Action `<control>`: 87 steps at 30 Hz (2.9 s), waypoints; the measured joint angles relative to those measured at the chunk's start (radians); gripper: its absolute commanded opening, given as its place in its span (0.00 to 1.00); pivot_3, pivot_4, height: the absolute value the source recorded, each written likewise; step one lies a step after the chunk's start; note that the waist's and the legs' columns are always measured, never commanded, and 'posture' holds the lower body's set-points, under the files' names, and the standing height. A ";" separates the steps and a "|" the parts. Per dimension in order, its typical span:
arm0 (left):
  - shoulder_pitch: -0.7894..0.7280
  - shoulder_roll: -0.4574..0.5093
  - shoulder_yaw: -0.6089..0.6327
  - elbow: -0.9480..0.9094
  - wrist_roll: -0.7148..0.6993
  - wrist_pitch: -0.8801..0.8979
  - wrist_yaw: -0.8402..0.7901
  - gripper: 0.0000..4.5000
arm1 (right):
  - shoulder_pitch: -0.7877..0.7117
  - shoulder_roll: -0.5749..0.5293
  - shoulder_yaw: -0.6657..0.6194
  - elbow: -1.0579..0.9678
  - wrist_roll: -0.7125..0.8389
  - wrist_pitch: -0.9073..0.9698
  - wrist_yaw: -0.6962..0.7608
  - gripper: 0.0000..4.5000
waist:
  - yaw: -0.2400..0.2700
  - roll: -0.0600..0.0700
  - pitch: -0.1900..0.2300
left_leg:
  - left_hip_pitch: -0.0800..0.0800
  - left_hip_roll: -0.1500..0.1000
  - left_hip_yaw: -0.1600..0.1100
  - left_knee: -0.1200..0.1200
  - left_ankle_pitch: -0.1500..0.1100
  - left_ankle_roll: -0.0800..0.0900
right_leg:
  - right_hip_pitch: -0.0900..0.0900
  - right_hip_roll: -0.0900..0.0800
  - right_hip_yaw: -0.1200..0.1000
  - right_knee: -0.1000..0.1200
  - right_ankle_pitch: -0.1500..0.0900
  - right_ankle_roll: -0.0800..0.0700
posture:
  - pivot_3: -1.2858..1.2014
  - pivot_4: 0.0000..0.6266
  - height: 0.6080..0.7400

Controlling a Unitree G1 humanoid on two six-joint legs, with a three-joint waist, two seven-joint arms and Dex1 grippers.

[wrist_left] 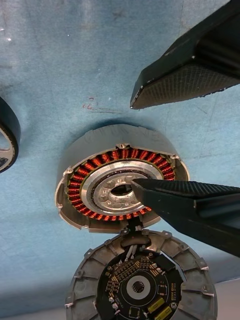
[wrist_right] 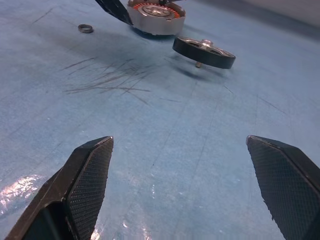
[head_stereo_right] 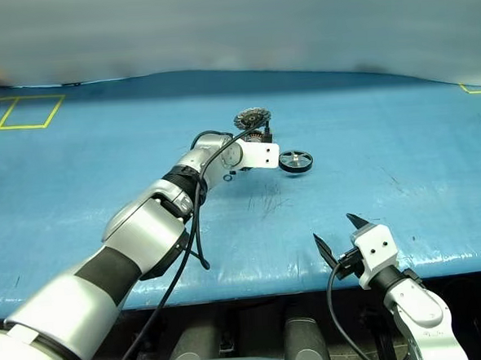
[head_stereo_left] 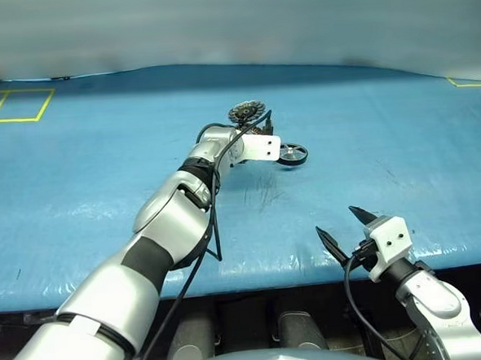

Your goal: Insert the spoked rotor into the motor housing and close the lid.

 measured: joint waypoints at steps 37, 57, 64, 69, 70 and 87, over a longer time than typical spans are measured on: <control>0.039 0.026 -0.003 0.018 0.026 0.001 0.051 0.01 | 0.019 0.051 0.021 -0.083 -0.044 0.000 -0.048 1.00 | 0.000 0.001 0.000 | 0.000 0.000 0.001 0.000 0.000 0.000 | -0.001 -0.001 -0.001 0.000 0.000 0.000 | 0.52 0.24 1.00; -0.010 0.109 -0.064 -0.042 0.038 -0.356 -0.261 0.01 | -0.199 0.034 0.062 0.116 -0.051 -0.015 0.018 1.00 | -0.003 0.001 0.000 | -0.007 0.000 0.003 0.000 0.000 0.000 | -0.008 0.000 0.001 0.001 0.000 -0.001 | 0.52 0.24 1.00; 0.059 0.198 -0.065 -0.209 -0.022 -0.480 -0.454 0.01 | -0.274 0.019 0.079 0.186 -0.050 -0.015 0.057 1.00 | -0.002 0.001 -0.001 | -0.006 0.000 0.003 0.000 0.000 0.000 | -0.007 -0.001 0.001 0.001 0.000 -0.001 | 0.52 0.24 1.00; 0.152 0.233 -0.041 -0.413 -0.121 -0.477 -0.625 0.01 | -0.322 0.019 0.093 0.222 -0.050 -0.015 0.080 1.00 | -0.001 0.001 -0.001 | -0.005 0.000 0.003 0.000 0.000 0.000 | -0.006 -0.001 0.001 0.001 0.000 -0.001 | 0.52 0.24 1.00; 0.170 0.238 -0.040 -0.449 -0.136 -0.474 -0.653 0.01 | -0.327 0.019 0.093 0.226 -0.050 -0.016 0.082 1.00 | -0.002 0.001 -0.001 | -0.005 0.000 0.003 0.000 0.000 0.000 | -0.006 -0.001 0.001 0.001 0.000 -0.001 | 0.52 0.24 1.00; 0.476 0.536 -0.056 -1.198 -0.266 -0.289 -0.985 0.01 | -0.391 0.014 0.096 0.327 -0.050 -0.046 0.092 1.00 | -0.024 0.005 -0.003 | 0.004 0.001 0.002 0.000 0.001 -0.001 | 0.002 0.001 0.001 0.002 0.000 -0.002 | 0.52 0.24 1.00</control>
